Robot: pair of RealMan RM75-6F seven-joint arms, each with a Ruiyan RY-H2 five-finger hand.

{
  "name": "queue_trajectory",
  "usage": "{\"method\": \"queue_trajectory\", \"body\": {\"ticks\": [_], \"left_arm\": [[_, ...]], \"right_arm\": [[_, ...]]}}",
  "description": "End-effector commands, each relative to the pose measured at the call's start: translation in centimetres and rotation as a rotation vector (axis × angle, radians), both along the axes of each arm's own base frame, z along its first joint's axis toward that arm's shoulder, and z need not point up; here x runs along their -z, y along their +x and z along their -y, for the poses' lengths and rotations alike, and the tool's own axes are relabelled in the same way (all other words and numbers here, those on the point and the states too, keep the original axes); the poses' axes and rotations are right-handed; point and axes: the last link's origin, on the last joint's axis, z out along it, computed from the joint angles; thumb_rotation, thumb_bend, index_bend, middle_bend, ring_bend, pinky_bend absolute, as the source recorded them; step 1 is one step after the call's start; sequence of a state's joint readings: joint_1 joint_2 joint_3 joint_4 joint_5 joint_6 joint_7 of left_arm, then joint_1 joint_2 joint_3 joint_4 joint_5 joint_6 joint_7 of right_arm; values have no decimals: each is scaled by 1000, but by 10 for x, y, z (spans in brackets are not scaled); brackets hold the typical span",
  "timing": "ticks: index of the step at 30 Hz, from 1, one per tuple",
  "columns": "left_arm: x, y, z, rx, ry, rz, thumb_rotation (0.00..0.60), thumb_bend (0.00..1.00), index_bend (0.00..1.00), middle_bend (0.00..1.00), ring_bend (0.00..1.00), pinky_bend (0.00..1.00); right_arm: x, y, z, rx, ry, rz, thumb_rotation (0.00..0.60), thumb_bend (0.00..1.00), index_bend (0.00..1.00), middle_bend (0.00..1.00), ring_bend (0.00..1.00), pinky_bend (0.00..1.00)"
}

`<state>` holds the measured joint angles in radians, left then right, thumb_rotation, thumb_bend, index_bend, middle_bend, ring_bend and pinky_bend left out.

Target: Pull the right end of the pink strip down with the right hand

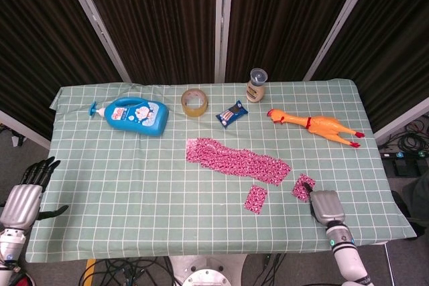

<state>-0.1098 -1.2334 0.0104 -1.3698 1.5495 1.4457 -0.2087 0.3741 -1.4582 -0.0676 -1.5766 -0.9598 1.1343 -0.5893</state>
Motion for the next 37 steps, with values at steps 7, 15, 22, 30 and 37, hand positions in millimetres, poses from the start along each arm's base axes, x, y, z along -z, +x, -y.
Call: {"method": "queue_trajectory", "body": {"ticks": [7,15,22,30,37], "left_arm": [[0,2,-1,4,0,-1,600,92,32,18,0,78],[-2,4,-2,8,11,-4,600,91,32,18,0,78],[-2,8,-3,15,22,-1,600,92,31,18,0,78],[-2,16,-7,40,26,-12,600,91,32,18,0,78],[-3,18,-8,37,28,-17,600,91,32,18,0,78]], "right_arm": [[-20,-8,-10,9,-39,2,600,1000,175,883,800,739],[-69,15,13,-77,-358,258,600,990,250,883,800,739],[-117,-2,20,-243,-535,23,600,105,0,1,0,22],[-125,-19,5,-132,-456,5,600,47,0,0,0,0],[-124,-21,5,-147,-455,25,600,74,0,0,0,0]]}}
